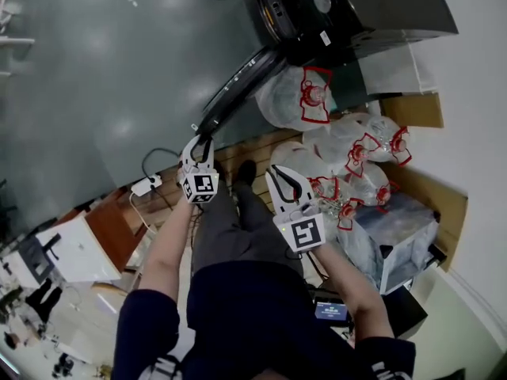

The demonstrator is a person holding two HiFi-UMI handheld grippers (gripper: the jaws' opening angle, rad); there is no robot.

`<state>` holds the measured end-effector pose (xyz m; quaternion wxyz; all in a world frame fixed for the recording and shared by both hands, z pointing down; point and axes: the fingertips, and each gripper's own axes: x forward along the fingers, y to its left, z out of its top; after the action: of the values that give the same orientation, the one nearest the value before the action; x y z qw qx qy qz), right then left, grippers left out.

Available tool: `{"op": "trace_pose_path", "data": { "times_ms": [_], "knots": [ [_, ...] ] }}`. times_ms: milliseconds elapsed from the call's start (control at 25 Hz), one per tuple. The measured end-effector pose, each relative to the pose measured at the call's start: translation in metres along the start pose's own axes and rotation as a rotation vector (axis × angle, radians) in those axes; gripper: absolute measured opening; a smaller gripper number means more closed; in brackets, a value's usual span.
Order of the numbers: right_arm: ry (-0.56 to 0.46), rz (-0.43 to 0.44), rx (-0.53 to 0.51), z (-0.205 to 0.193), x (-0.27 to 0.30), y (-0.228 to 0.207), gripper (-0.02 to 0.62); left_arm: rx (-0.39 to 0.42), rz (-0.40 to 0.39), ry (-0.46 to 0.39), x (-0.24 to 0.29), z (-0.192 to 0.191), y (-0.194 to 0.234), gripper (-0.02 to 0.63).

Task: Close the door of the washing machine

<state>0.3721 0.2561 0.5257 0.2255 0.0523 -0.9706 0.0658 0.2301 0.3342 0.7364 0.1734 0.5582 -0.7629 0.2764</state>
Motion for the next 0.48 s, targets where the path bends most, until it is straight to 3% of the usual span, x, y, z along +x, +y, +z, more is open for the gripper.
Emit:
{"op": "trace_pose_path", "data": {
  "times_ms": [200, 480],
  "knots": [
    [-0.023, 0.046, -0.018, 0.018, 0.012, -0.005, 0.06, -0.019, -0.015, 0.037, 0.015, -0.007, 0.032, 0.118],
    [-0.015, 0.093, -0.065, 0.028, 0.032, -0.003, 0.06, 0.017, -0.044, 0.042, 0.037, -0.009, 0.081, 0.127]
  ]
}}
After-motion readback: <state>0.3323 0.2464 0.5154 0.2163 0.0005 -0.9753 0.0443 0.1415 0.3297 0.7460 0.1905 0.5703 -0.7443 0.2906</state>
